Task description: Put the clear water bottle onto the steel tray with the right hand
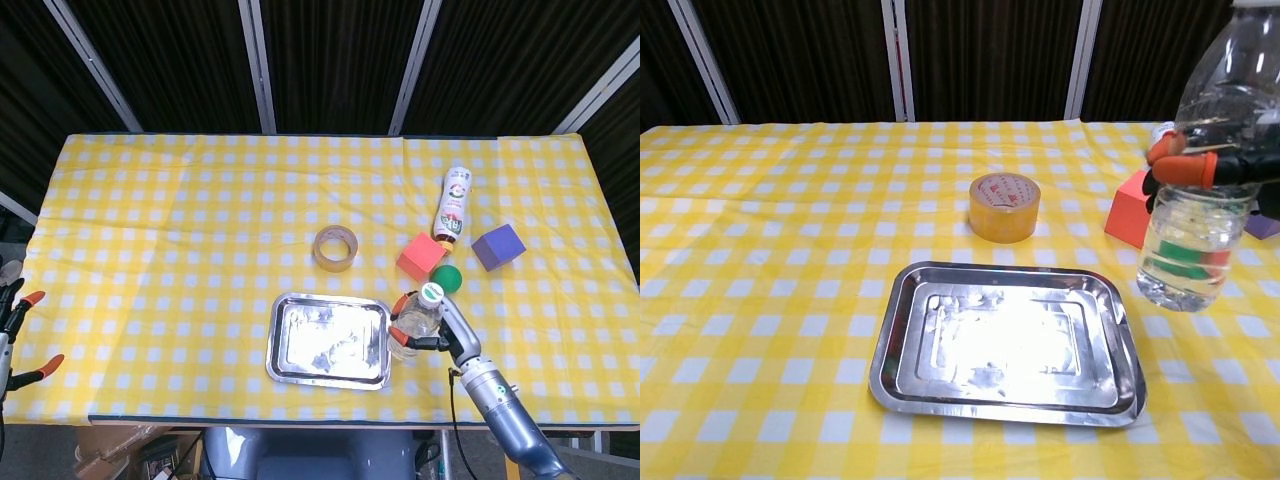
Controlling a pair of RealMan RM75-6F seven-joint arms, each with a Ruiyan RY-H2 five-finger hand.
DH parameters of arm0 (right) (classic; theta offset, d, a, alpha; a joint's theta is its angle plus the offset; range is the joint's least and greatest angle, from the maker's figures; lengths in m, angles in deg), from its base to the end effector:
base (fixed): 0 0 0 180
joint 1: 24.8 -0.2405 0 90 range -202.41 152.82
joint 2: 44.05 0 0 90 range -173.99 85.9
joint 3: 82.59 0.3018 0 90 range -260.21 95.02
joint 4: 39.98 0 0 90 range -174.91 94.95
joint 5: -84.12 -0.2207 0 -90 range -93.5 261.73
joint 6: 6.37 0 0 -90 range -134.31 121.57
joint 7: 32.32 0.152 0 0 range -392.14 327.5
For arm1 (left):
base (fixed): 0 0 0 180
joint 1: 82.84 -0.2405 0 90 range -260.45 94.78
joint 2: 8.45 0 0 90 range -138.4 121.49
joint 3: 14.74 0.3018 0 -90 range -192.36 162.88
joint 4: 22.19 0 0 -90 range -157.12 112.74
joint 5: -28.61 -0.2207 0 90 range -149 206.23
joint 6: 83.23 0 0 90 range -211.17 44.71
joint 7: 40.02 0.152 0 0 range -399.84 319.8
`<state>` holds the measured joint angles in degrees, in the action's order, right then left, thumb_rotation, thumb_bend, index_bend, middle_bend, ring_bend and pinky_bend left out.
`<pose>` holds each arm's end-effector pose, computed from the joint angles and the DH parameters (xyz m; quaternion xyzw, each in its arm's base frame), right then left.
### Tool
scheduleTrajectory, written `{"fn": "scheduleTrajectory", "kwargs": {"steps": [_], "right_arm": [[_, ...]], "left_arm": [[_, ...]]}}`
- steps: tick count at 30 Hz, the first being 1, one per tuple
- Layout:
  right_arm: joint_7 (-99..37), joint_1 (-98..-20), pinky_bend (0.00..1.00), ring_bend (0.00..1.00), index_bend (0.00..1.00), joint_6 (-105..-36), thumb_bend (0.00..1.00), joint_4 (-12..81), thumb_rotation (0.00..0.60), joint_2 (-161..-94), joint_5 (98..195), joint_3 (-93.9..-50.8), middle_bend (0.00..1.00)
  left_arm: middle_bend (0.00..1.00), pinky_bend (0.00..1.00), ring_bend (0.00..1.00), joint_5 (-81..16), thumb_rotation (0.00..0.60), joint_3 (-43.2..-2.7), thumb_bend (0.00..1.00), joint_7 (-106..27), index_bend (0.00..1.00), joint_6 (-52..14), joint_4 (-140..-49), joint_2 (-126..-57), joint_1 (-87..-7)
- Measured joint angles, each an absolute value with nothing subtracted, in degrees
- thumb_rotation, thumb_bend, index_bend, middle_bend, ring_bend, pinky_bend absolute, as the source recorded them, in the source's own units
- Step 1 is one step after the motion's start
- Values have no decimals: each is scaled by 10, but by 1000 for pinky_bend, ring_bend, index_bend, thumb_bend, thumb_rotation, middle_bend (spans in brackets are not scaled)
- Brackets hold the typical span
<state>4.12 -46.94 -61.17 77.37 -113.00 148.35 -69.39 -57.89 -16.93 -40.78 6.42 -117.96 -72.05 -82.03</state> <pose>-0.2014 -0.2731 0.0677 0.3563 -0.7696 0.5065 0.1556 -0.3521 0.1651 0.1759 -0.5580 -0.4046 -0.4086 0.5984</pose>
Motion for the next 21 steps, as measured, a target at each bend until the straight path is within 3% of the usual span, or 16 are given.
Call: {"fn": "scheduleTrajectory", "kwargs": {"steps": [6,13,21], "right_arm": [[96,-447,204,435,762,-620,778,740,600,-1147,1553,-705,598],[74,-446,204,439,767,-644,778,798,600,-1109,1567,-683,603],[11,-431,204,439,767,-739,778,849,600,-1091,1651,-671,602]], "left_arm": [[4,0,0,-578,600,-169,177,-408,161,62,-1179,-721,-819],[4,0,0,-579,600,-170,178,-413,161,65,-1181,-718,-821],[4,0,0,-580,600,-168,177,-416,161,64,-1182,-715,-821]]}}
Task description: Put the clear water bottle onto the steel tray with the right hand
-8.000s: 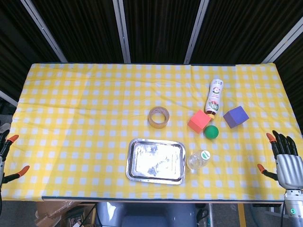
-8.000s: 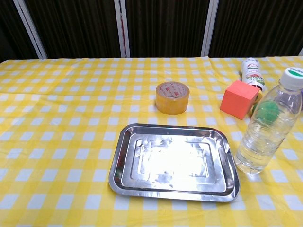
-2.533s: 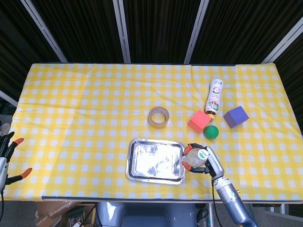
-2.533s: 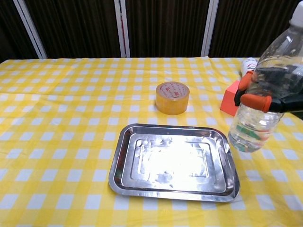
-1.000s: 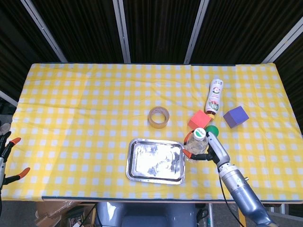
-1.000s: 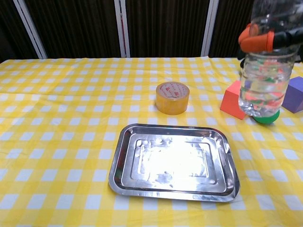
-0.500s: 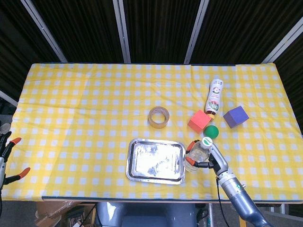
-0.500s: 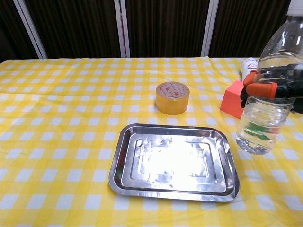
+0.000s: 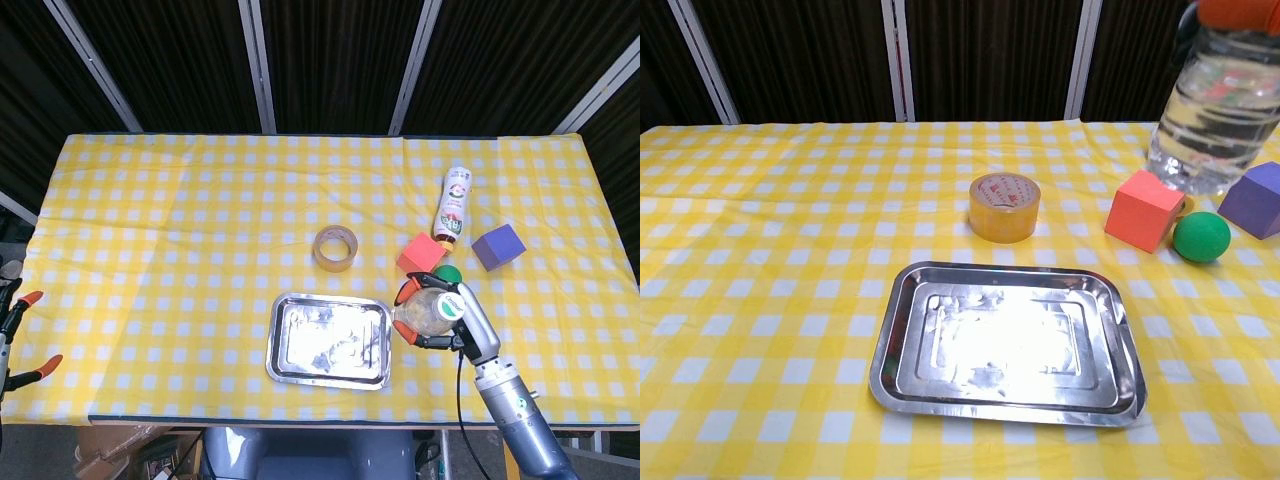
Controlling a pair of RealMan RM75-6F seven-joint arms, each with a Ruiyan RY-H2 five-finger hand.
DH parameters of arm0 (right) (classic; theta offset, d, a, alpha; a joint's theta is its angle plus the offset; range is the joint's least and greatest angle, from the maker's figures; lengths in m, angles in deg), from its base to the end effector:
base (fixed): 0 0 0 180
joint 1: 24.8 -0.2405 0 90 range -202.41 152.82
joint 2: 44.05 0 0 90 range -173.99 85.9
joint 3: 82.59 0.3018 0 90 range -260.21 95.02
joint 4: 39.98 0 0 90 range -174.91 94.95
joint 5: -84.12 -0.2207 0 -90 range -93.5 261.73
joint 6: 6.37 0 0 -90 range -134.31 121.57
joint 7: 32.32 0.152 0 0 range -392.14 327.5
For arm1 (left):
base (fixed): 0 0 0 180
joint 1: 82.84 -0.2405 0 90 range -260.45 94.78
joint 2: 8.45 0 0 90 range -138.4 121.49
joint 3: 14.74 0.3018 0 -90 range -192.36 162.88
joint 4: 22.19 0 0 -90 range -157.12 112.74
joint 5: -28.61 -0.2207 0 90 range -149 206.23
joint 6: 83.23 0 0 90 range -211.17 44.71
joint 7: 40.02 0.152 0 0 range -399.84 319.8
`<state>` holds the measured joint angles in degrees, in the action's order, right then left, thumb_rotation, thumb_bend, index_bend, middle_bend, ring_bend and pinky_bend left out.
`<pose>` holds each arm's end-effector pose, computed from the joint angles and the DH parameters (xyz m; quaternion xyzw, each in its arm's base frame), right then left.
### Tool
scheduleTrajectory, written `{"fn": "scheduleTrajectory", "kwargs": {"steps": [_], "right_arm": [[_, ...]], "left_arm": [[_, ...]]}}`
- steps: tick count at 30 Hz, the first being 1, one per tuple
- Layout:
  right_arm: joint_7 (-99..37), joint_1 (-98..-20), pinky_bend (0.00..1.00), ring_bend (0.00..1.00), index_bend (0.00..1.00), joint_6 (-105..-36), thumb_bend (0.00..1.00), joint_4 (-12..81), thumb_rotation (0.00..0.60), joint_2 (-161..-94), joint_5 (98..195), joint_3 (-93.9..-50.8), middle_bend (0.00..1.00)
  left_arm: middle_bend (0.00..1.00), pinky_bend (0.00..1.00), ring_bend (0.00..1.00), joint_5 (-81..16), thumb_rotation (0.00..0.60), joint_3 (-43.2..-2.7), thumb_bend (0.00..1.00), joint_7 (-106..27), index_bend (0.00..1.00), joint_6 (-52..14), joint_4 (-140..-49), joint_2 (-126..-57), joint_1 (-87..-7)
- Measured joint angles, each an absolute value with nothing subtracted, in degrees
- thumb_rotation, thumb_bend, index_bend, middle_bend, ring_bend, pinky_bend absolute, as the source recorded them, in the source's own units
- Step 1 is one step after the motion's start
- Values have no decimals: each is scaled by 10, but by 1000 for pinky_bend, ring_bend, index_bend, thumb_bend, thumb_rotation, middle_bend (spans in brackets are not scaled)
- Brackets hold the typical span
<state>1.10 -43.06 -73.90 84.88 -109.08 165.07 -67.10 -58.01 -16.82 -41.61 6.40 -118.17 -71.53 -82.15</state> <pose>-0.1546 -0.2596 0.1310 0.4139 -0.6422 0.6294 0.1420 -0.3522 0.1639 0.1783 -0.5568 -0.4078 -0.4105 0.5960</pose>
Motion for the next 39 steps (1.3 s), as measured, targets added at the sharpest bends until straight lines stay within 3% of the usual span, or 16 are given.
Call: {"fn": "scheduleTrajectory", "kwargs": {"steps": [4,14,22,28,39], "right_arm": [[15,-428,204,439,767,-747,778,829,600,-1097,1688,-676,602],[13,-427,204,439,767,-693,778,721,600,-1140,1577,-727,603],[93,-426,204,439,767,-685,778,703,600,-1151,1628,-737,603],[145,-416,204,439,767,-705,778,677,600,-1133,1645,-735,604],[237,-370,204,439,776,-740,778,583,600,-1071,1589,-715,612]], "left_arm": [[4,0,0,-580,600,-168,177,-415,161,65,-1183,-715,-822],[4,0,0,-577,600,-169,177,-411,161,62,-1183,-716,-821],[4,0,0,-577,600,-169,177,-411,161,62,-1182,-716,-821],[4,0,0,-577,600,-169,177,-412,161,61,-1181,-716,-821],[4,0,0,-582,600,-167,178,-403,161,62,-1186,-719,-821]]}}
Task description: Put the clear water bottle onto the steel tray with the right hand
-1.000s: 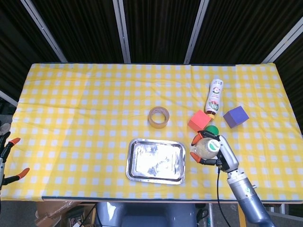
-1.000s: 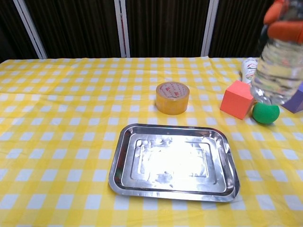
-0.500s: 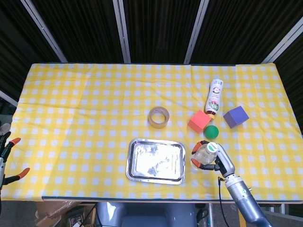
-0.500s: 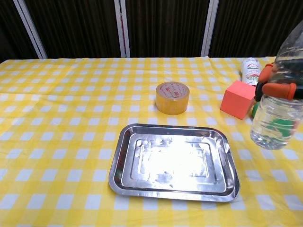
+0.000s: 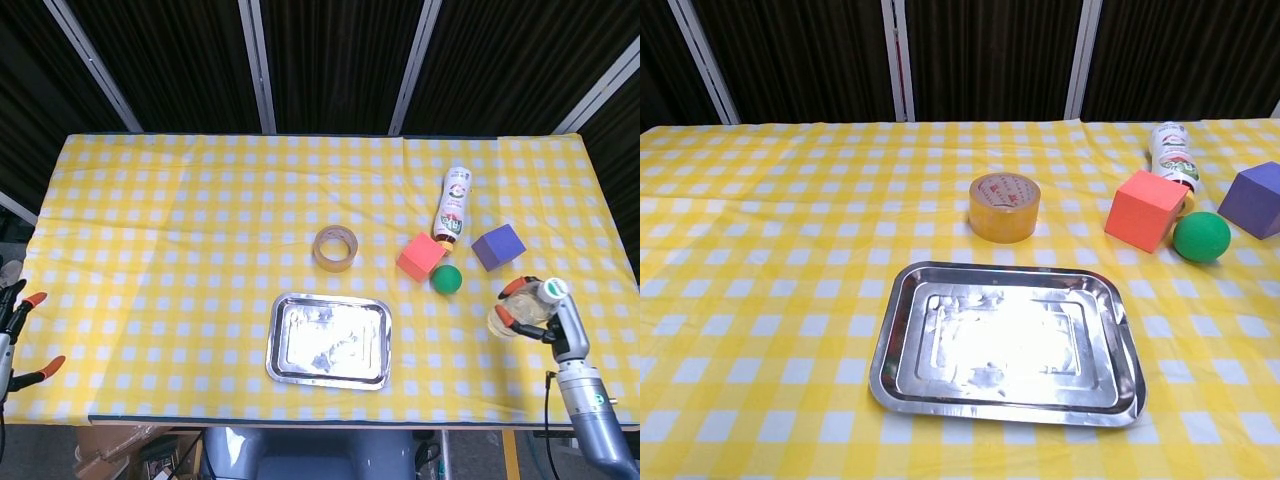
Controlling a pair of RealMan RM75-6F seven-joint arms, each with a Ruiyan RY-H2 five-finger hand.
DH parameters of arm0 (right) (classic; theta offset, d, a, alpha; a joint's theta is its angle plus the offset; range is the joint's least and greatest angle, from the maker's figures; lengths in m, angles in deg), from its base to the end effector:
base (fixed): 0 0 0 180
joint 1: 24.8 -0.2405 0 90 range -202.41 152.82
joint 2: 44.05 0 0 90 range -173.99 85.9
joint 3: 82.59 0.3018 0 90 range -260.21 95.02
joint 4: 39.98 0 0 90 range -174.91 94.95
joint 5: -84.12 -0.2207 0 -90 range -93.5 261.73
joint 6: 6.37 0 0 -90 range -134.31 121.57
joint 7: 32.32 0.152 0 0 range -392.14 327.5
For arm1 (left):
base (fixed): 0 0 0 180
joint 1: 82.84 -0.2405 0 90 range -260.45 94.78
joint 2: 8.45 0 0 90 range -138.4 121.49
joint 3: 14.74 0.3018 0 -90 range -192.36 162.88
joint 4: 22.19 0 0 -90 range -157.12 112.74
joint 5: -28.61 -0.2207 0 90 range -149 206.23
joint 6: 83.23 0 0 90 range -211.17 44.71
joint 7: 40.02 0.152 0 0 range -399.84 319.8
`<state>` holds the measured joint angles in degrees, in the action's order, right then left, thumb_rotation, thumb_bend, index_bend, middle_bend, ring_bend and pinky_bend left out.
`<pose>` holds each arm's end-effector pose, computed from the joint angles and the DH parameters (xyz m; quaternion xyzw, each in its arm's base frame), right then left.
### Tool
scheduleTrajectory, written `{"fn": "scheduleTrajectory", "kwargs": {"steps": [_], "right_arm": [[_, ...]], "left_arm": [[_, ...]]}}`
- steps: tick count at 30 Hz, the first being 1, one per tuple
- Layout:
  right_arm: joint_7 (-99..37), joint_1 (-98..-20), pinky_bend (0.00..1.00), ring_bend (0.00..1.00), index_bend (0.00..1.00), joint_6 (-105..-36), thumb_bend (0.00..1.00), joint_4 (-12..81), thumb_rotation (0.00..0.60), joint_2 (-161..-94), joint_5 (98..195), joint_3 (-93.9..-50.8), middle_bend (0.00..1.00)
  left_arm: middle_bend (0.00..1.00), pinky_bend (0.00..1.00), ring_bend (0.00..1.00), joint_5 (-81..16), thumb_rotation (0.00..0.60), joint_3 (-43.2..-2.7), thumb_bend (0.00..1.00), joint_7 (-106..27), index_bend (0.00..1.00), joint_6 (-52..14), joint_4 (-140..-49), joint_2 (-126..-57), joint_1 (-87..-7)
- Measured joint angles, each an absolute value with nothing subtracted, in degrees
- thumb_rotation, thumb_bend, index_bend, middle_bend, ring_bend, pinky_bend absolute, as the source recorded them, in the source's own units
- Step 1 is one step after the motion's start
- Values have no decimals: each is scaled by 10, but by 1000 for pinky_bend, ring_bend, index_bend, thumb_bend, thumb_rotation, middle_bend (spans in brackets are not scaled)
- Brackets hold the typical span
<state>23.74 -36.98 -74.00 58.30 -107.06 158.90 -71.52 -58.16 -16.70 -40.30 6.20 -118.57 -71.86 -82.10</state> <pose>-0.3310 -0.2628 0.1533 0.2921 -0.6901 0.5921 0.2965 -0.3502 0.1638 0.1748 -0.5610 -0.4061 -0.4064 0.5960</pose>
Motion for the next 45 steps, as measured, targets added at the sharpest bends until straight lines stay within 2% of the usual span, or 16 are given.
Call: {"fn": "scheduleTrajectory", "kwargs": {"steps": [4,8,15,19,37,45], "right_arm": [[259,-361,204,439,776,-741,778,576,600,-1056,1606,-720,612],[252,-365,204,439,776,-735,778,610,600,-1058,1643,-734,612],[217,-401,203,439,776,-695,778,711,600,-1105,1708,-764,612],[207,-421,203,439,776,-675,778,736,600,-1121,1728,-782,612],[252,-367,204,439,776,-773,778,615,600,-1063,1645,-750,612],[205,-368,204,439,776,-783,778,613,600,-1105,1662,-755,612]], "left_arm": [[4,0,0,-584,600,-166,178,-394,161,60,-1188,-722,-820],[4,0,0,-585,600,-166,177,-394,161,63,-1190,-723,-820],[4,0,0,-579,600,-169,177,-414,161,63,-1185,-716,-821],[4,0,0,-577,600,-171,177,-423,161,62,-1182,-713,-821],[4,0,0,-579,600,-168,177,-403,161,56,-1186,-720,-818],[4,0,0,-579,600,-168,177,-403,161,57,-1186,-720,-818]]}}
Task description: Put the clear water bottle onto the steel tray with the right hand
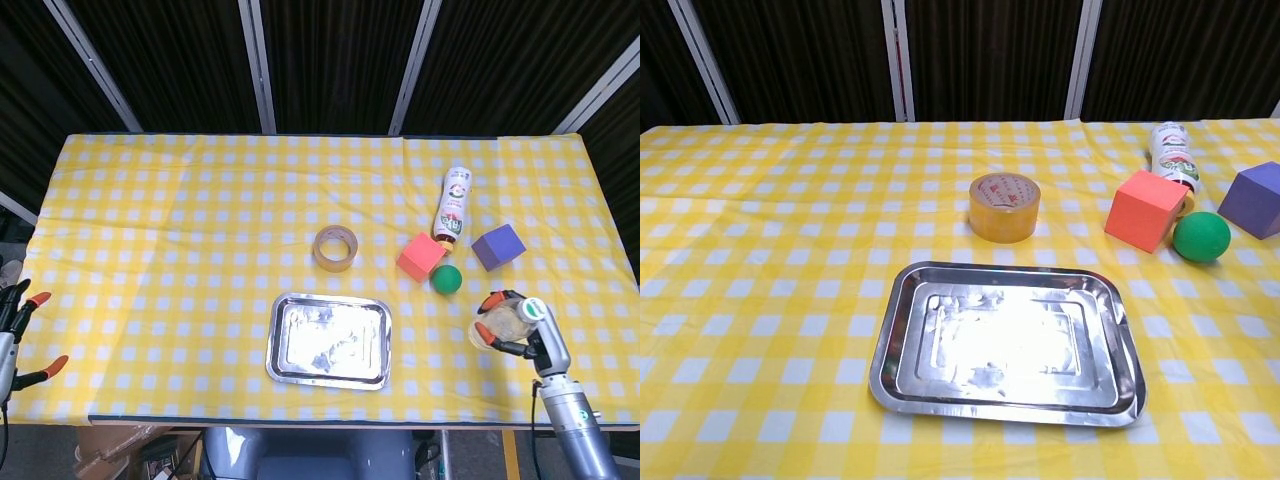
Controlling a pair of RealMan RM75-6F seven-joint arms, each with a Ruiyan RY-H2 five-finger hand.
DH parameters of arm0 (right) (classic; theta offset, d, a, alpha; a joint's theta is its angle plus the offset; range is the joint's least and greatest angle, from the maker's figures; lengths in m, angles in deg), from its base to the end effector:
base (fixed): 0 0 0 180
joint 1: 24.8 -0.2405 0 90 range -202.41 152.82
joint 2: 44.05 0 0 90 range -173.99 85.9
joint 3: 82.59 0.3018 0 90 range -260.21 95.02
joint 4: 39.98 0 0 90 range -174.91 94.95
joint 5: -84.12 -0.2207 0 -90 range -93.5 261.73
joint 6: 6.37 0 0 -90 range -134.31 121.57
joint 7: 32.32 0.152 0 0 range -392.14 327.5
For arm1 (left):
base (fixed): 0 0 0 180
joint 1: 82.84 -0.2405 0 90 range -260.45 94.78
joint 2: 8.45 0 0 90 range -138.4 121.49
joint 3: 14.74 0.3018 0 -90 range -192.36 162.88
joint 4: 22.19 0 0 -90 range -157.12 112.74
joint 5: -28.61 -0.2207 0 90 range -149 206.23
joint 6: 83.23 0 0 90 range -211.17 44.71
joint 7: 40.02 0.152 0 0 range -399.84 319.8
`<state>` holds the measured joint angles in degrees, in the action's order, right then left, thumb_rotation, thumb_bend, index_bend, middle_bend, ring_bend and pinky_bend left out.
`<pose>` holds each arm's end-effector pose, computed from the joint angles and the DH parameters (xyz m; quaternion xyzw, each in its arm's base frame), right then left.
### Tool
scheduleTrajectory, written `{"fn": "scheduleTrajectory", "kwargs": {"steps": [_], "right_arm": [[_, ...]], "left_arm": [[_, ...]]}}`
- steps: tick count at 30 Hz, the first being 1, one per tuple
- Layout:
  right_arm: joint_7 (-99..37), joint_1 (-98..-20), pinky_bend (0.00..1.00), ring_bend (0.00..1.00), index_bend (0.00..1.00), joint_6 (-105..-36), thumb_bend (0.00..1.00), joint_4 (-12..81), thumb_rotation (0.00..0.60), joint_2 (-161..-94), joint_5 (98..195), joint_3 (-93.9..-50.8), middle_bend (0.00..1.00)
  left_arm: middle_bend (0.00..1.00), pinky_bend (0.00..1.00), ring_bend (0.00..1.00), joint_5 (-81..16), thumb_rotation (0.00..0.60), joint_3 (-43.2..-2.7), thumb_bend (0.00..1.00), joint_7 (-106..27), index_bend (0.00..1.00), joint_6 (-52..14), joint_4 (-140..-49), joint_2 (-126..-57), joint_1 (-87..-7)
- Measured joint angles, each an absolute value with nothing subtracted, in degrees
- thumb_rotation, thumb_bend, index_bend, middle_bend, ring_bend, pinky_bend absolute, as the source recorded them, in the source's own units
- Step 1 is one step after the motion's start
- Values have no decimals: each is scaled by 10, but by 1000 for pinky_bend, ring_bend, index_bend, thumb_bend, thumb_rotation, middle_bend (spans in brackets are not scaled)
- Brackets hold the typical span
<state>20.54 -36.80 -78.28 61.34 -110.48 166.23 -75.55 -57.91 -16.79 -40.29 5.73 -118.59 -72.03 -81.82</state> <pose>-0.3012 -0.2426 0.1215 0.3354 -0.6865 0.5957 0.2476 -0.3501 0.1658 0.1730 -0.5615 -0.4086 -0.4060 0.5941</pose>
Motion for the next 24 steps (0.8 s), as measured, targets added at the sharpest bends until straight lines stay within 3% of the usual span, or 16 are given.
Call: {"fn": "scheduleTrajectory", "kwargs": {"steps": [14,24], "right_arm": [[39,-436,204,439,776,-744,778,678,600,-1239,1654,-735,612],[5,-444,203,439,776,-720,778,660,600,-1288,1639,-762,612]], "left_arm": [[4,0,0,-574,600,-169,178,-418,161,52,-1180,-717,-816],[4,0,0,-580,600,-166,178,-411,161,51,-1181,-719,-815]]}}
